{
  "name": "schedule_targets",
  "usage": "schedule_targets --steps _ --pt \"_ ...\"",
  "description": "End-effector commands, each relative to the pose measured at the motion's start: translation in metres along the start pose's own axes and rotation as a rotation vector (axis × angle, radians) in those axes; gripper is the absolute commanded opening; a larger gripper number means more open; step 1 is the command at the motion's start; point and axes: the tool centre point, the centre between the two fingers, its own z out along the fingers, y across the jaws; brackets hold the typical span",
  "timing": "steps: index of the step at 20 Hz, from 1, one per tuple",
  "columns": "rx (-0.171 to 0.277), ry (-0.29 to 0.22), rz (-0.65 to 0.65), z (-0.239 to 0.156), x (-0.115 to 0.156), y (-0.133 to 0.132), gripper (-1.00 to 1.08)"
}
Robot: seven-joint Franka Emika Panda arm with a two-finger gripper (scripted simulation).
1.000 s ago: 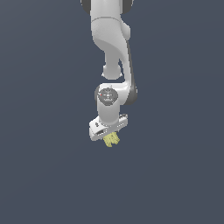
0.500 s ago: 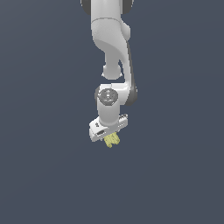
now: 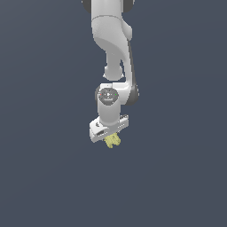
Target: Pick up the object and move it to a goal position.
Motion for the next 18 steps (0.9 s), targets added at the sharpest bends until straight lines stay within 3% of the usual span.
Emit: schedule_targets --steps 1,9,18 --pt "-0.001 0.0 0.001 -0.007 -0.006 0.003 -1.0" --pt "-0.001 0.0 0.001 -0.047 -0.04 0.021 -1.0" --pt "0.001 -0.001 0.002 -0.122 -0.103 0.054 -1.0"
